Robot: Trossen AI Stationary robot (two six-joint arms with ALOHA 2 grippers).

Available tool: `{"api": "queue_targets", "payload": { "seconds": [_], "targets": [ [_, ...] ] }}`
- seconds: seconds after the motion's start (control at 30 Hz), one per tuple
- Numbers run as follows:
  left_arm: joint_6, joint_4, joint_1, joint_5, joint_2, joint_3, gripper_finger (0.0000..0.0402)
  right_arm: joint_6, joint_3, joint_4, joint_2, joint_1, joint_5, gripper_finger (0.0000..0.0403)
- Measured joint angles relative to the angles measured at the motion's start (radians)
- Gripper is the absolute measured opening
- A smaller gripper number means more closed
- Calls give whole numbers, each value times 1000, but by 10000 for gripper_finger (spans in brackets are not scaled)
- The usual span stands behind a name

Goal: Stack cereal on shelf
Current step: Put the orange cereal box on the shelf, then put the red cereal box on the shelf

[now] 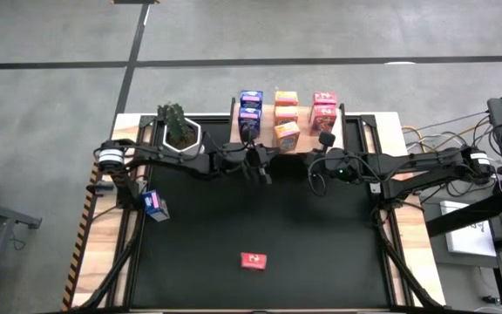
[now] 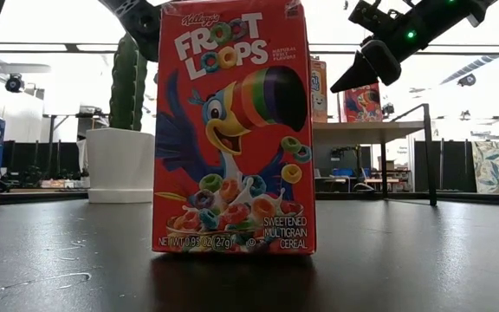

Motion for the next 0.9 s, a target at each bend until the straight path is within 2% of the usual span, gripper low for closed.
{"api": "queue_targets", "payload": {
  "seconds": [0.47,0.9],
  "targets": [
    [-2,-3,22,-1,0,0,0,1,0,0,0,0,0,9],
    [7,-70,-24,-1,-44,0,0,2,0,-22,0,0,0,9]
  ]
}}
